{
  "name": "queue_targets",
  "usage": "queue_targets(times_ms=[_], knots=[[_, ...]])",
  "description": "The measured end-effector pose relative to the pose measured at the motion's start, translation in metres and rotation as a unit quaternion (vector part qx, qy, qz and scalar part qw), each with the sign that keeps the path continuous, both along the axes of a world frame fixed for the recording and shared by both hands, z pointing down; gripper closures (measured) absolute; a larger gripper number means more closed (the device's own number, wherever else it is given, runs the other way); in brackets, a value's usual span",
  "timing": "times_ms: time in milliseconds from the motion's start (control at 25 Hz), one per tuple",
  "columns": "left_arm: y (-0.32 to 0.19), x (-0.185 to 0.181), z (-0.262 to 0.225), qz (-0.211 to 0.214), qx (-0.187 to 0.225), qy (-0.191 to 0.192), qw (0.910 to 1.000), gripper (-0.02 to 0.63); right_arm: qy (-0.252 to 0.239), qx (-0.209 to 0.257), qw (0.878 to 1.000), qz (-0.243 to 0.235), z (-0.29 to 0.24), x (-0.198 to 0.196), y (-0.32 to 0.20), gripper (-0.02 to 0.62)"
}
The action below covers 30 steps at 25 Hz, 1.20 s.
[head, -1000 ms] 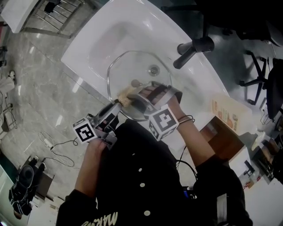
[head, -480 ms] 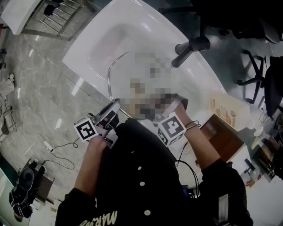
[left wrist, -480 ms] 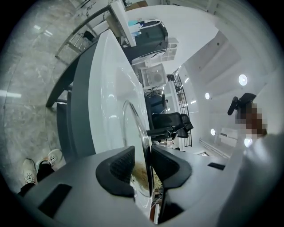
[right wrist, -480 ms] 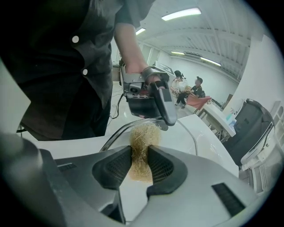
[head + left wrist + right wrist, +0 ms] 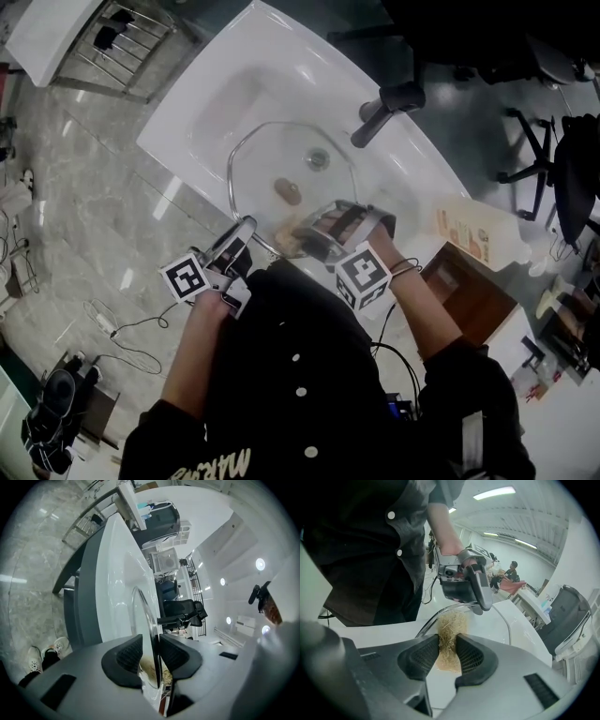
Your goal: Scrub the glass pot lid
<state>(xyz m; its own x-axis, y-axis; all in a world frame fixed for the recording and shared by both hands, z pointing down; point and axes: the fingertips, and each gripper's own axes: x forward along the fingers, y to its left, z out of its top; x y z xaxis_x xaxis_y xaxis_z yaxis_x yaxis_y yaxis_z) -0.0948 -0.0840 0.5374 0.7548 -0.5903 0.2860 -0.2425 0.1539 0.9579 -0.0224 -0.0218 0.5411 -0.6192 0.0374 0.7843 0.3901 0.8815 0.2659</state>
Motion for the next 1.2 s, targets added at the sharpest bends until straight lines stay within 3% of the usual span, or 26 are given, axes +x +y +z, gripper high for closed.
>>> queue_targets(times_ms=[240,400,560,680,760,840,1000,1120,1200], knots=[[0.008,0.003,0.004,0.081,0.021,-0.09,0.9925,0.415,0.023,0.016,0.998,0.054,0.004,0.003,-0.006,0.465],[0.018,-0.005,0.004,0.119,0.042,-0.167,0.9779,0.383,0.03,0.041,0.992,0.111,-0.003,0.007,-0.015,0.465],[0.023,-0.025,-0.007,0.142,0.087,-0.258,0.9517,0.379,0.018,0.034,0.98,0.193,-0.022,0.015,-0.028,0.463],[0.018,-0.036,-0.026,0.163,0.155,-0.339,0.9133,0.429,0.0,0.031,0.965,0.262,-0.041,0.024,-0.04,0.463],[0.017,-0.036,-0.042,0.182,0.205,-0.387,0.8803,0.47,-0.019,0.026,0.95,0.31,-0.055,0.028,-0.046,0.463],[0.017,-0.032,-0.058,0.193,0.245,-0.409,0.8577,0.519,-0.043,0.018,0.934,0.354,-0.071,0.031,-0.05,0.463],[0.016,-0.024,-0.09,0.189,0.296,-0.415,0.8394,0.568,-0.119,-0.001,0.895,0.429,-0.109,0.033,-0.052,0.463],[0.018,-0.016,-0.114,0.193,0.332,-0.426,0.8193,0.58,-0.205,-0.021,0.849,0.487,-0.144,0.042,-0.053,0.463],[0.018,-0.01,-0.129,0.196,0.351,-0.425,0.8113,0.58,-0.255,-0.023,0.818,0.514,-0.166,0.049,-0.052,0.463]])
